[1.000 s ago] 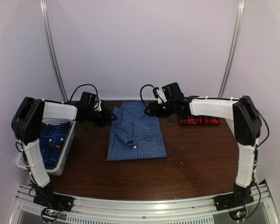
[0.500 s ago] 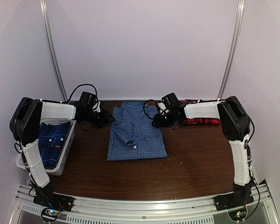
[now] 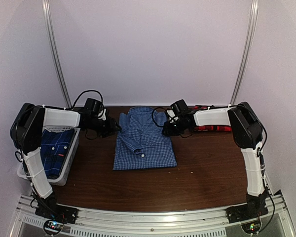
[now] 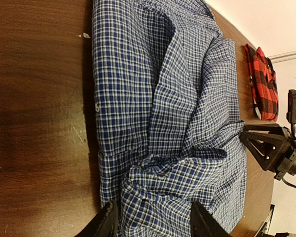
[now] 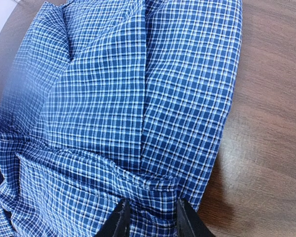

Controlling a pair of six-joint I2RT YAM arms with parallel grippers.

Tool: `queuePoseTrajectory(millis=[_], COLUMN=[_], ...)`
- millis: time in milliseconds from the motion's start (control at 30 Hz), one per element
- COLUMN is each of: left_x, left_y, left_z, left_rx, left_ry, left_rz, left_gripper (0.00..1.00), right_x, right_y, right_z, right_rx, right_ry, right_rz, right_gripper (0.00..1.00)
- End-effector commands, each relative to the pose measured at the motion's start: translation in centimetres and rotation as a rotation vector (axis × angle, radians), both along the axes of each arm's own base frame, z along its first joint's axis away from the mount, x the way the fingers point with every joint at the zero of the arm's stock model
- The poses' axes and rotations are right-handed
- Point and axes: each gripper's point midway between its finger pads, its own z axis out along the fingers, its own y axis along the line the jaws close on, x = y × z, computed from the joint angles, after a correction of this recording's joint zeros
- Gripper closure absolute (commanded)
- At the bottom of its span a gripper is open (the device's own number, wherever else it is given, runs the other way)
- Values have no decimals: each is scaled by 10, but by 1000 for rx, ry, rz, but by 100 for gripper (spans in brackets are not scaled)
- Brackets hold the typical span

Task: Fold and stack the long sleeve shirts
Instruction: Smooth out the 2/3-rectangle-folded shirt at the center of the board.

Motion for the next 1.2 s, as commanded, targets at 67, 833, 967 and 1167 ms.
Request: queuePoseTrajectory(millis=[67,833,967,1167], left_x=[0,-2,-2,-7], left_y=[0,-2,-3,-2], left_z=[14,13,17,17], left_rx=[-21,-28,-33,-26], left_ry=[-41,-39,-43,-42], left_rz=[-19,-30,-37,-43], left_gripper=[49,50,50,50], right_x=[10,7,11,13], right_y=[6,-23,-19,-25], right_z=[12,44,33,44], right_rx=[24,45,30,12], right_ry=[-46,-150,-133,-135], right_rz=[-2,-152,-143,-171], right_gripper=[70,99,97,60])
